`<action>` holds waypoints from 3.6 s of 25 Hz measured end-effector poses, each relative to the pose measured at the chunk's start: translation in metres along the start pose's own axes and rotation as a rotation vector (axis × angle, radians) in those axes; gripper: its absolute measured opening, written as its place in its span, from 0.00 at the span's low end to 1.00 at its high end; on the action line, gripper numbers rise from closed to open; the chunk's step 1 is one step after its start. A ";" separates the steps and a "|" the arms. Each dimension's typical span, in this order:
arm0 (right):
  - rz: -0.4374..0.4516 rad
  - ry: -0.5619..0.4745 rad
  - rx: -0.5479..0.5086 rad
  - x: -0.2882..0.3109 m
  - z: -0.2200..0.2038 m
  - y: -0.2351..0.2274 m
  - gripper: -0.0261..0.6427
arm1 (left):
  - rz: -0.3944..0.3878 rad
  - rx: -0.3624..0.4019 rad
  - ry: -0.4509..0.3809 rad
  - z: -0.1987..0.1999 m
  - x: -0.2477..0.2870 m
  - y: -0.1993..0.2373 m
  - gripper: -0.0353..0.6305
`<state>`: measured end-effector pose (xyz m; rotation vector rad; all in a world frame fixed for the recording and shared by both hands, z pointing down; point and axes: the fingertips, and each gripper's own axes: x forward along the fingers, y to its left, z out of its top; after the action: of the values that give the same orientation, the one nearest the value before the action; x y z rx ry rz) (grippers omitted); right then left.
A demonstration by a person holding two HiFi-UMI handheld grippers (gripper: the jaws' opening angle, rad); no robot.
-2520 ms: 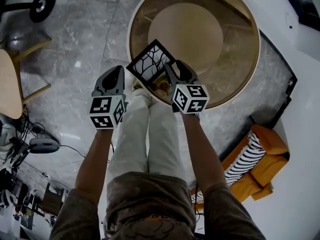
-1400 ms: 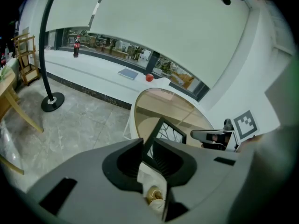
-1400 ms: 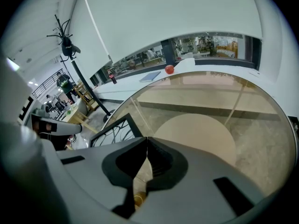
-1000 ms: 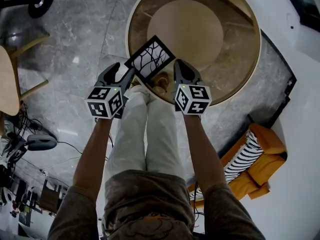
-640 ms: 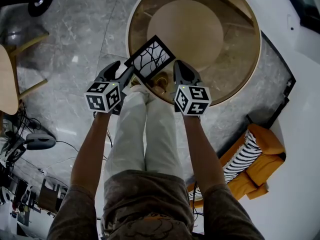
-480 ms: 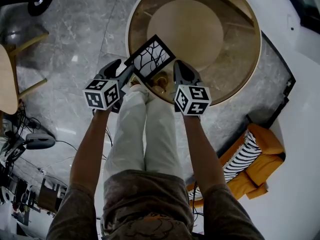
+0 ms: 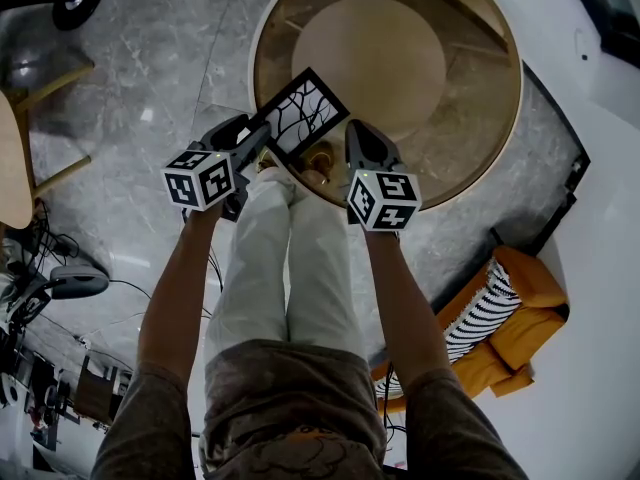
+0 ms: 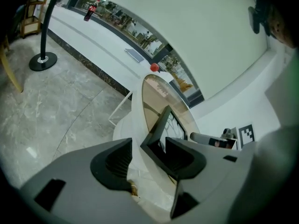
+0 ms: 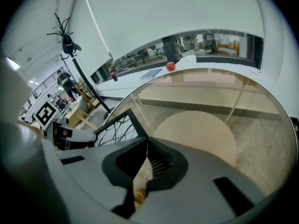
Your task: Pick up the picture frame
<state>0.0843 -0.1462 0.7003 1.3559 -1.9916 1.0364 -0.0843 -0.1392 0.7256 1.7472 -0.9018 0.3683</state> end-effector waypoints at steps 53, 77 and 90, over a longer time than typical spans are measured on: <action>-0.002 -0.020 0.021 -0.072 0.019 0.036 0.07 | -0.136 -0.043 -0.060 0.019 -0.046 -0.082 0.18; 0.042 -0.297 0.008 -0.291 0.152 0.088 0.07 | -0.129 0.400 -0.193 0.117 -0.206 -0.300 0.18; 0.087 -0.458 -0.110 -0.379 0.199 0.136 0.07 | -0.105 0.573 -0.336 0.144 -0.286 -0.366 0.18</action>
<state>0.0989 -0.0768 0.2571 1.5614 -2.4143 0.6786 -0.0353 -0.1112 0.2425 2.4271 -0.9962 0.2830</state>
